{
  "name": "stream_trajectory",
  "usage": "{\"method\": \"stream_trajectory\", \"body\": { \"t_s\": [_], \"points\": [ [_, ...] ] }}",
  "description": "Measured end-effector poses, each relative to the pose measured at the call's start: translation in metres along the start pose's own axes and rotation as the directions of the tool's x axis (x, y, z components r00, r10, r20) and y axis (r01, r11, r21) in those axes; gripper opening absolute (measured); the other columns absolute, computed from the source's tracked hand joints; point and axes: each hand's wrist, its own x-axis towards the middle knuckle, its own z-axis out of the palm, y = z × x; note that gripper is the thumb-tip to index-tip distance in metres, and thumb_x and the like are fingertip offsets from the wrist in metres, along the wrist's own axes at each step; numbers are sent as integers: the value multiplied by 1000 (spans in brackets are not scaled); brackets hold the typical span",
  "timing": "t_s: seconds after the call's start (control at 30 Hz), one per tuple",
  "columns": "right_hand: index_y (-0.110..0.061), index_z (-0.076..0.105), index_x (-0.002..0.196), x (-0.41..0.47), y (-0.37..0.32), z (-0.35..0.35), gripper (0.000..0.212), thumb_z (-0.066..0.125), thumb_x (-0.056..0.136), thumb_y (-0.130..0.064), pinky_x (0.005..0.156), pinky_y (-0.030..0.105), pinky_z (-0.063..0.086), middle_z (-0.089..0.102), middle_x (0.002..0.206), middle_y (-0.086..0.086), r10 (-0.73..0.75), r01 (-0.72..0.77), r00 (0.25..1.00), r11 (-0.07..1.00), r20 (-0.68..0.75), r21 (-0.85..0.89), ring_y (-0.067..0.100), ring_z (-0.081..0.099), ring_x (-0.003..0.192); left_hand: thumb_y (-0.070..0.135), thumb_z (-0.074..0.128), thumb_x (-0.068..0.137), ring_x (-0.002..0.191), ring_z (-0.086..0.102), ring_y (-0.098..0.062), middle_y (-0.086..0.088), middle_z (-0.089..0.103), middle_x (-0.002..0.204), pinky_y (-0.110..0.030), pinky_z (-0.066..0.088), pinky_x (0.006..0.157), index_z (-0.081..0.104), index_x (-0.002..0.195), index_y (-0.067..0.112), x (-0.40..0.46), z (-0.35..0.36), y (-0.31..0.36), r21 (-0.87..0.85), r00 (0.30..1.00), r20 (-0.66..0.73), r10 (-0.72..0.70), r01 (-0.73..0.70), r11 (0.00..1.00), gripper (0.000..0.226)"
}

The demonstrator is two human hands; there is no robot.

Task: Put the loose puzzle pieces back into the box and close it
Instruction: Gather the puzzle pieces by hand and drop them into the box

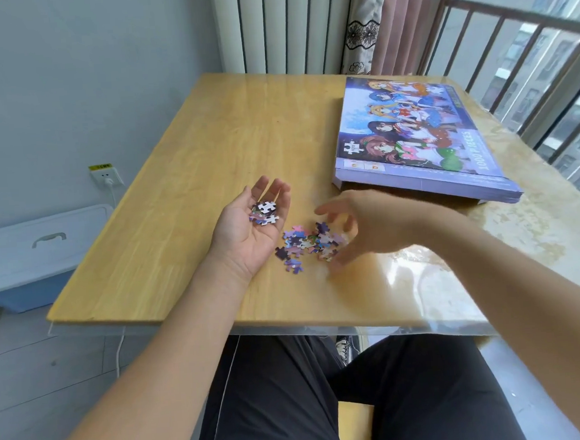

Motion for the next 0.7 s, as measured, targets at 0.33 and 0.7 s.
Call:
{"method": "stream_trajectory", "body": {
  "t_s": [0.33, 0.7],
  "points": [
    [-24, 74, 100, 20, -6, 10, 31, 88, 72, -27, 70, 25, 52, 64, 85, -15, -124, 132, 989, 987, -82, 91, 12, 65, 83, 14, 43, 106, 119, 63, -35, -21, 64, 114, -41, 54, 98, 61, 113, -1, -2, -4, 3, 22, 1000, 10, -8, 8, 1000, 25],
    [-16, 78, 88, 21, 6, 7, 16, 81, 77, -5, 58, 18, 51, 71, 70, -6, -66, 123, 977, 950, -201, 286, 3, 64, 58, 17, 44, 106, 120, 63, -34, -20, 66, 112, -40, 54, 98, 63, 113, -1, -2, -4, 2, 28, 1000, -4, -10, 10, 1000, 27]
  ]
}}
